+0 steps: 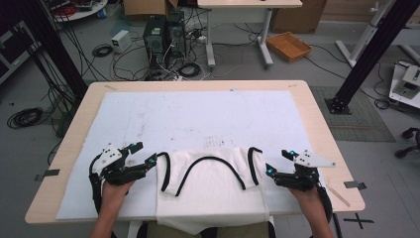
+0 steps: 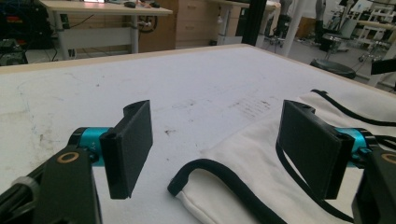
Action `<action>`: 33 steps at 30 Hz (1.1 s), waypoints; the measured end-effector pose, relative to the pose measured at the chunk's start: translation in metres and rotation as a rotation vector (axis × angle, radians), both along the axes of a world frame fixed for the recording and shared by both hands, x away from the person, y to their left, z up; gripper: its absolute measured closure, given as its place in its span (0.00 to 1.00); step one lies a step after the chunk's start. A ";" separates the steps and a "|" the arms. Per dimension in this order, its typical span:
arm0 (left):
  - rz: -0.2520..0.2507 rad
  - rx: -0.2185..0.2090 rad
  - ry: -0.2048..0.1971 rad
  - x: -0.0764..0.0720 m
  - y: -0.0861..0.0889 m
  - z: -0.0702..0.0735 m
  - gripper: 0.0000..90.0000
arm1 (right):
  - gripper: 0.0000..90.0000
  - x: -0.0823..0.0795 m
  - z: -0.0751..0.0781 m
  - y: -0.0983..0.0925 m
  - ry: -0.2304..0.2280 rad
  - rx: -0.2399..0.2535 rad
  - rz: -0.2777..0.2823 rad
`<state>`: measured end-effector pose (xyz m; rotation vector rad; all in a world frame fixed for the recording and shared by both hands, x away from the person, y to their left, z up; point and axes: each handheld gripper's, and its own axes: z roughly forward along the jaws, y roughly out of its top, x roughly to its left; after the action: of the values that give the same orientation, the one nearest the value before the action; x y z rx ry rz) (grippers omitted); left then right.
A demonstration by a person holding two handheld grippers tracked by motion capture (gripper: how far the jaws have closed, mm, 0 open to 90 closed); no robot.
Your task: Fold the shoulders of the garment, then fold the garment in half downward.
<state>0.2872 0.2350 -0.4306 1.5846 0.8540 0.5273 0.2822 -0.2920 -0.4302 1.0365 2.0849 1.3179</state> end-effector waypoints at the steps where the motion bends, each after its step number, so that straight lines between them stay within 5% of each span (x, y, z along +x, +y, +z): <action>1: -0.004 0.003 0.003 0.001 -0.002 0.000 0.29 | 0.23 0.002 0.000 0.001 0.001 -0.002 0.004; 11: -0.016 0.043 0.019 0.005 -0.013 0.002 0.29 | 0.23 0.012 0.002 0.014 0.004 -0.028 0.034; 14: -0.003 0.075 0.042 0.013 -0.017 0.005 0.29 | 0.23 0.026 0.005 0.021 0.029 -0.037 0.053; 20: -0.015 0.139 0.155 0.045 -0.034 0.001 0.30 | 0.23 0.053 0.005 0.034 0.089 -0.067 0.061; 25: -0.046 0.265 0.282 0.065 -0.048 -0.010 0.31 | 0.24 0.081 -0.001 0.052 0.181 -0.125 0.083; 26: -0.067 0.316 0.326 0.068 -0.050 -0.016 0.33 | 0.24 0.085 -0.004 0.055 0.194 -0.137 0.094; 27: -0.067 0.316 0.326 0.068 -0.050 -0.016 0.37 | 0.24 0.085 -0.004 0.055 0.194 -0.137 0.094; 28: -0.082 0.359 0.349 0.069 -0.050 -0.020 0.43 | 0.28 0.091 -0.009 0.060 0.232 -0.168 0.115; 31: -0.092 0.366 0.333 0.067 -0.049 -0.019 0.63 | 0.41 0.094 -0.016 0.067 0.278 -0.230 0.162; 33: -0.127 0.371 0.329 0.066 -0.049 -0.019 0.79 | 0.46 0.093 -0.016 0.067 0.273 -0.229 0.160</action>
<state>0.3527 0.1862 -0.4491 2.0911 0.9273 0.3505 0.3756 -0.2250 -0.4459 1.0127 2.5001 1.0208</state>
